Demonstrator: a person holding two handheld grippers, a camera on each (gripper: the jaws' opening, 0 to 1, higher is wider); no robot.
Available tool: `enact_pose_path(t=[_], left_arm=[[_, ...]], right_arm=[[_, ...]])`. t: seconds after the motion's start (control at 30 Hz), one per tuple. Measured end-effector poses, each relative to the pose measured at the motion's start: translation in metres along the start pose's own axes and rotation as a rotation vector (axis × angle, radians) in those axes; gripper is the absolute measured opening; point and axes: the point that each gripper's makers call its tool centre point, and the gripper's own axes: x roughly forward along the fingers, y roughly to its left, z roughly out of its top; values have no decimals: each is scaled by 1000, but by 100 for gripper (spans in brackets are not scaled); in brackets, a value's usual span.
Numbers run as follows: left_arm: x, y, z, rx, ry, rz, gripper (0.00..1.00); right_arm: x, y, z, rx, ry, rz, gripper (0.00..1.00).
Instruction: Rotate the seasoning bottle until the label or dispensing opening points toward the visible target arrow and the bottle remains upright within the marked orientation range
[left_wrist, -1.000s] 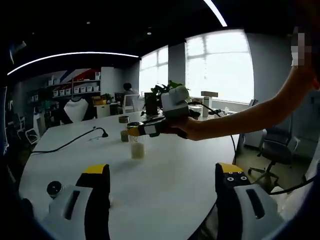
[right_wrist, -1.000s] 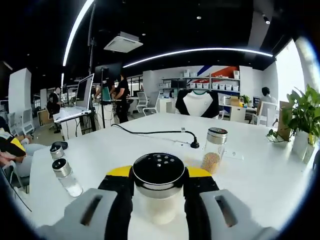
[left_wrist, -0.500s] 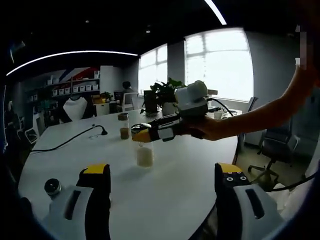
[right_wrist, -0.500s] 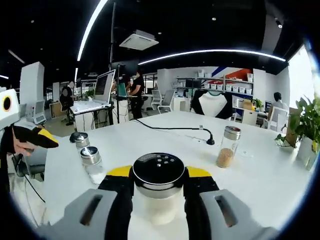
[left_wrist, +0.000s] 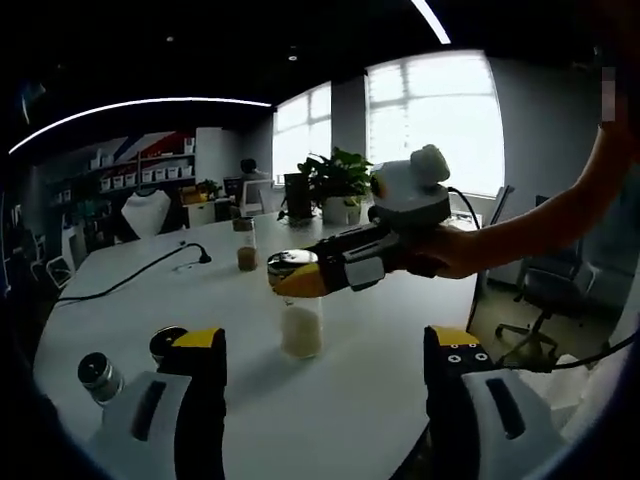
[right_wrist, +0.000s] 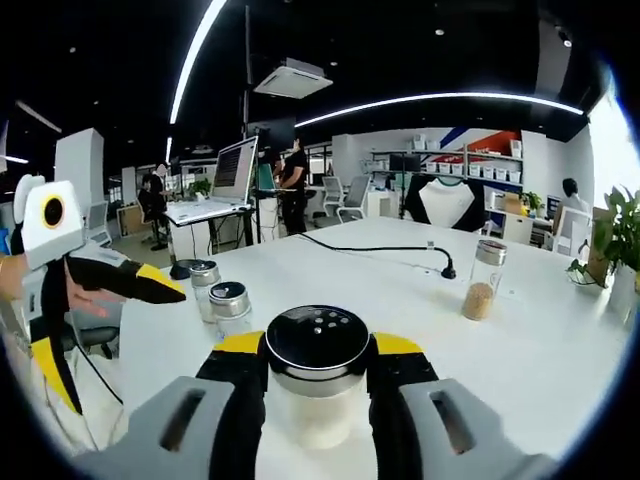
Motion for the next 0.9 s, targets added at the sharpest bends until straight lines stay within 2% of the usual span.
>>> enact_pose_path(t=[0.27,0.67,0.77,0.9], left_arm=[[12,1,-6,15,15,-17,86],[29,12,-18,50,53,-23,85],[30,14,-18,53,52,-21,83],[33,21,-16,56,44,-16,75]], right_arm=[[-2,22,7,1,-14,55,36],[-5,66,34,-37,-56,171,36],[-5,73,37,-58,-59,189,36],[-6,81,41,-57,-65,215,36]])
